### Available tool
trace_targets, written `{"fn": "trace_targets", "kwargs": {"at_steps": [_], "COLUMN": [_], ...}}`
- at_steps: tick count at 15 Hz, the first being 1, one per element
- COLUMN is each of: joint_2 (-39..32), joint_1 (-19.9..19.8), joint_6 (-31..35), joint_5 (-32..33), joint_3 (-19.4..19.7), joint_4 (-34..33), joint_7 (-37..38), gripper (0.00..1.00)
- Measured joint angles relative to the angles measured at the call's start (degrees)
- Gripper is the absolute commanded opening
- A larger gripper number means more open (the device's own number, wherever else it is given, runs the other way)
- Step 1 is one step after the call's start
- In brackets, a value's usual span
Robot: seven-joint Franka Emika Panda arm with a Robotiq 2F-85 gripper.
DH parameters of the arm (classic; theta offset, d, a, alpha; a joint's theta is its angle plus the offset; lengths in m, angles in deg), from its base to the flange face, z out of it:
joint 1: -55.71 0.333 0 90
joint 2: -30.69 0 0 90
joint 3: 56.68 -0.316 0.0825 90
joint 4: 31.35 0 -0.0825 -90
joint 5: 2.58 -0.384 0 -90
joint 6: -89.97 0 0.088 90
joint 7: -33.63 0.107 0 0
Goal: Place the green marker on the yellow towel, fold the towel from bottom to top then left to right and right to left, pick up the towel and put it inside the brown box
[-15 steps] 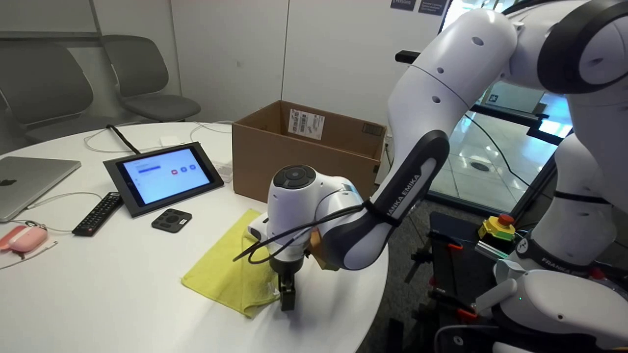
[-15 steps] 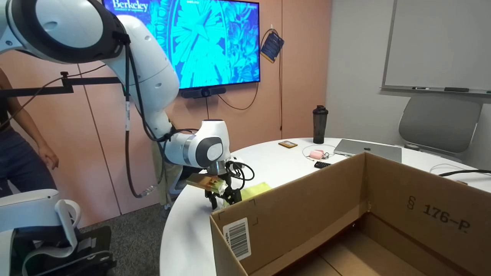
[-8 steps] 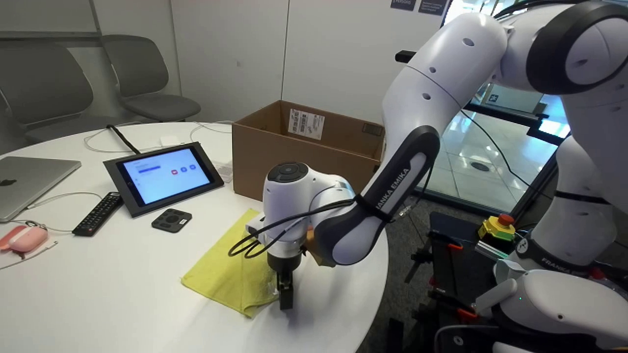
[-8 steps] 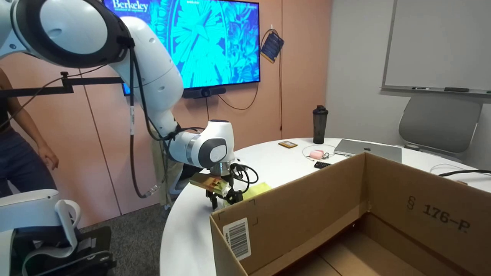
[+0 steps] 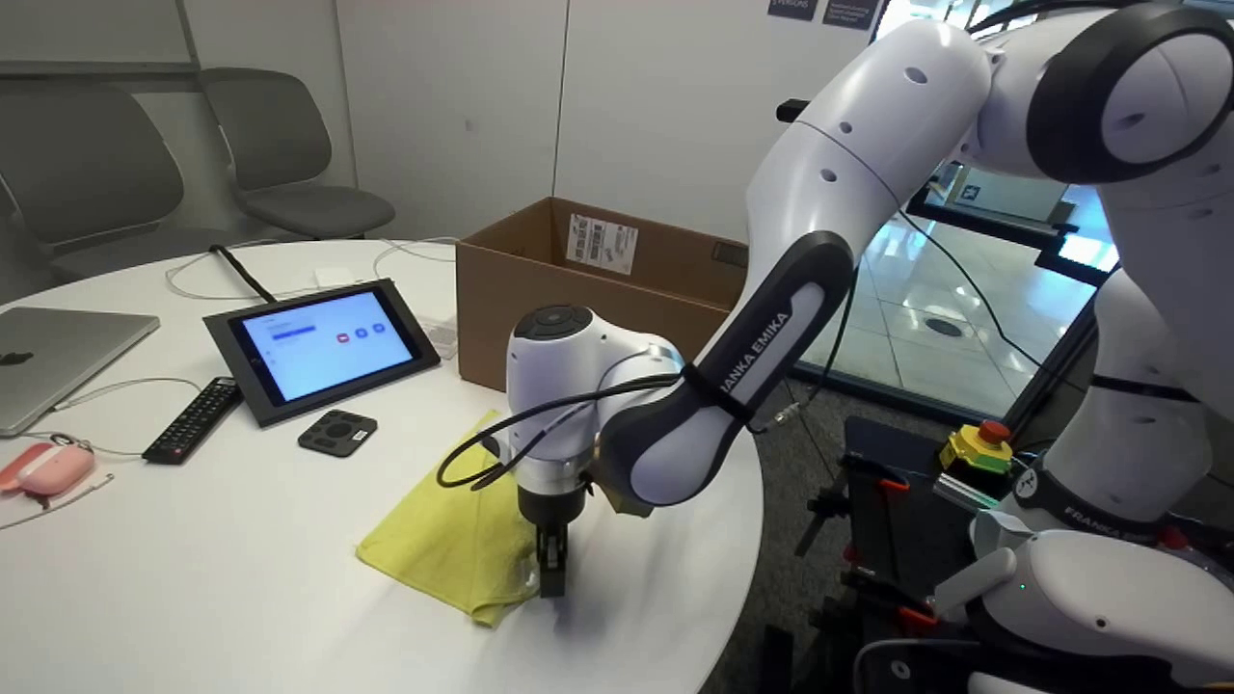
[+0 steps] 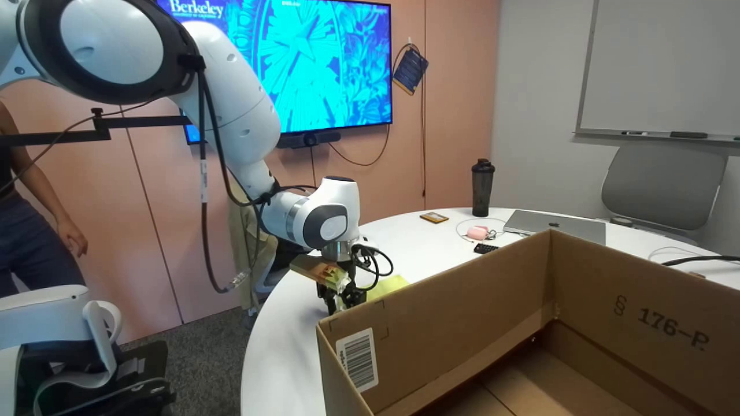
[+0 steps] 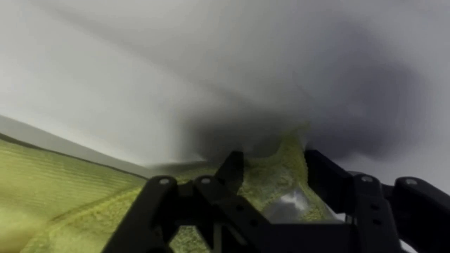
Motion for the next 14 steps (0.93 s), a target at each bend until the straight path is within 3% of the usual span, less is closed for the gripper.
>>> {"fn": "trace_targets", "kwargs": {"at_steps": [2,4,10,14], "joint_2": [0.0,0.0,0.0,0.7], "joint_1": [0.0,0.0,0.3,2.7], "joint_6": [-0.6,-1.2,-1.9,-1.9], "joint_5": [-0.2,-0.2,-0.2,-0.1], "joint_3": [0.0,0.0,0.2,2.7], "joint_4": [-0.5,-1.0,-2.3,-4.1], "joint_7": [0.0,0.0,0.9,6.2], "gripper": [0.12,0.11,0.16,0.14]}}
